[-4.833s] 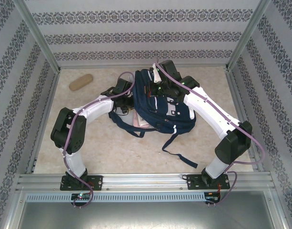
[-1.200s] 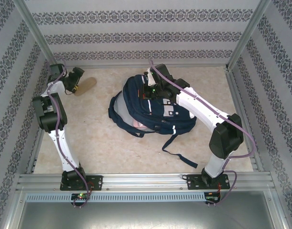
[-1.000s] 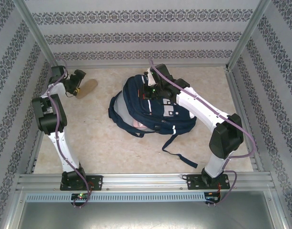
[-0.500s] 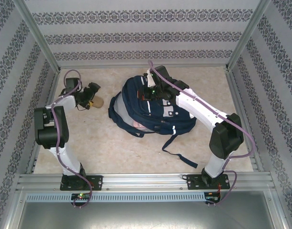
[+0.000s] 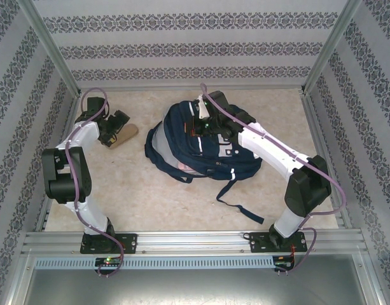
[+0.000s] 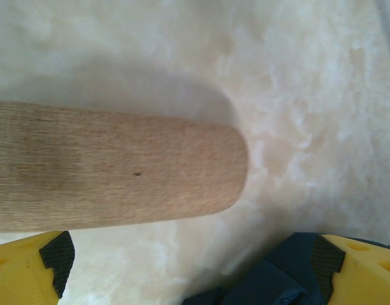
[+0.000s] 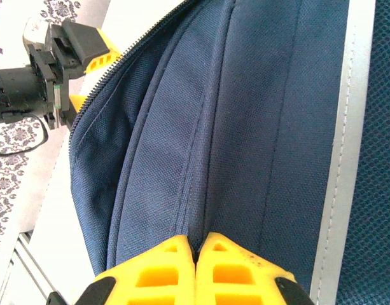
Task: Pack the student bag
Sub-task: Move the glasses case to the middle-left of the table, then pick up the glasses case from the middle-left of the table.
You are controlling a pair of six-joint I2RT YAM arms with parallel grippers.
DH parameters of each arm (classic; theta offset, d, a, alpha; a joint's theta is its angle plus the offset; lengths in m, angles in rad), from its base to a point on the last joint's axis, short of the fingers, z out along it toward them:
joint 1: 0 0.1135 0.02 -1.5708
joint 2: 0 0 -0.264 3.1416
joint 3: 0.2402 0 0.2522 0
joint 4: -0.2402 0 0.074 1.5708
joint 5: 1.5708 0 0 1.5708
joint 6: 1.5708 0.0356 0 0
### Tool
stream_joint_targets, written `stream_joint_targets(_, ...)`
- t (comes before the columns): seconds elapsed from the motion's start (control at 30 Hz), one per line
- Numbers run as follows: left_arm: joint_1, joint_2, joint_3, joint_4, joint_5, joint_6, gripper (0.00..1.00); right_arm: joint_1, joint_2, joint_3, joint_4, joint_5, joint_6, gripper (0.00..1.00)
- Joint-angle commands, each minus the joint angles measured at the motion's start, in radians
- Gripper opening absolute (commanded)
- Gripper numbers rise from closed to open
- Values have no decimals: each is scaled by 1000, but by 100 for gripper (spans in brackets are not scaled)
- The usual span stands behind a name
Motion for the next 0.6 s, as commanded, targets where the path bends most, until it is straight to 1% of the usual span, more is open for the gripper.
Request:
stream_joint_targets(0.0, -2, 7, 32, -95, -50, 73, 97, 15, -60, -13, 18, 1, 6, 0)
stream_joint_targets(0.17, -2, 83, 181, -181, -102, 260, 97, 15, -73, -28, 14, 7, 3, 0)
stream_joint_targets(0.23, -1, 110, 223, -187, -114, 315, 98, 15, -74, -31, 15, 5, 6, 0)
stream_joint_targets(0.33, 8, 164, 286, -195, -95, 390, 98, 16, -74, -33, 16, 4, 9, 0)
stream_joint_targets(0.43, 10, 241, 361, -251, -103, 489, 98, 16, -80, -35, 12, 10, 6, 0)
stream_joint_targets(0.57, 11, 305, 388, -267, -100, 580, 98, 13, -87, -41, 9, 16, 3, 0)
